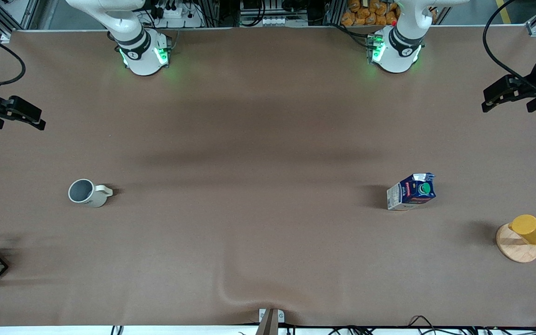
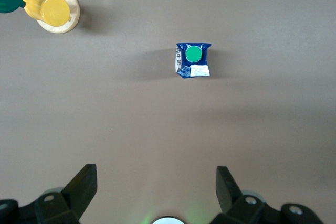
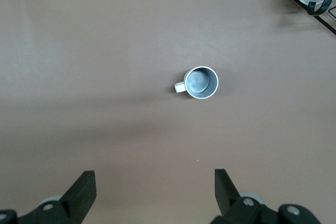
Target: Place milk next to cup
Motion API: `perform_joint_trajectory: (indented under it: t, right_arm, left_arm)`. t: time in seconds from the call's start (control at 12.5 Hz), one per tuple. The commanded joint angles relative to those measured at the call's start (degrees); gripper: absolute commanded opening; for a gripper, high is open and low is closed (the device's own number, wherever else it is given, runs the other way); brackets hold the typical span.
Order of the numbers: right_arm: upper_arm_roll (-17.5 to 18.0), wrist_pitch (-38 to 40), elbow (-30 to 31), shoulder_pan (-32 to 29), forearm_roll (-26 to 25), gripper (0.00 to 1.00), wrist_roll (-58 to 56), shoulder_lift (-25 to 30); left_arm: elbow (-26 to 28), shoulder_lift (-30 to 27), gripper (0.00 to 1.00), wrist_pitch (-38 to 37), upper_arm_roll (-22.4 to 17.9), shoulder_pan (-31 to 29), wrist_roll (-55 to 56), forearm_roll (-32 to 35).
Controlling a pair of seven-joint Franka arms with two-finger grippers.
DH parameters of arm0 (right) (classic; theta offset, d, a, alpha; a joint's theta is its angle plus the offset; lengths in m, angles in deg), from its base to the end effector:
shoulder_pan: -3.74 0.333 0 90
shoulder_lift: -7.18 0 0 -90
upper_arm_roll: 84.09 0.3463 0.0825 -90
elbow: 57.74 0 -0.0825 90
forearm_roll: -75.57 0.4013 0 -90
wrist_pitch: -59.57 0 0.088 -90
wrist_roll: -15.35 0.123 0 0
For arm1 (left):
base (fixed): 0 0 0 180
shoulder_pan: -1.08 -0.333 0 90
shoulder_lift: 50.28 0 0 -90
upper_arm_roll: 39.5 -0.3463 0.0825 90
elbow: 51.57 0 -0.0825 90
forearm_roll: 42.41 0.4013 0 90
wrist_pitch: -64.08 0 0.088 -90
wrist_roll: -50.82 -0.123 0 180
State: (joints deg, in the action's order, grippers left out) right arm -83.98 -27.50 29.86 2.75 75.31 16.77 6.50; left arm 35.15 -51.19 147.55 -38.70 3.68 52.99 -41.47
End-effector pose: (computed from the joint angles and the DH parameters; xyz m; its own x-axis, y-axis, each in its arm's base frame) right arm 0.5706 -0.0093 0.6480 0.9990 -0.0404 -0.0210 -0.0403 -0.9992 0.0050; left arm 0.5532 -0.0308 0.6657 0.9990 -0.0195 -0.0402 -0.0203 -0.9996 -0.0181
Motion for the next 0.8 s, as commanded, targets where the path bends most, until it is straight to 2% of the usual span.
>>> perform_joint_trajectory:
  t: [0.0,0.24,0.48,0.72]
  right_arm:
    - [0.33,-0.38,0.9,-1.2,0.18,1.0,-0.89,0.16]
    - [0.33,-0.47,0.91,-1.91,0.18,1.0,-0.89,-1.59]
    - [0.33,0.23,1.17,-3.04,0.18,1.0,-0.8,-4.49]
    - [0.33,-2.04,0.73,-6.03,0.09,1.0,-0.89,-9.76]
  left_arm:
    - [-2.77,2.58,1.0,-0.85,0.69,1.0,-0.15,0.73]
    - [-2.95,3.64,1.0,-0.85,0.69,1.0,4.67,0.46]
    - [-2.86,3.99,1.0,-0.5,0.6,0.22,4.51,0.46]
    - [-2.16,6.53,1.0,3.18,0.43,-0.66,4.6,0.73]
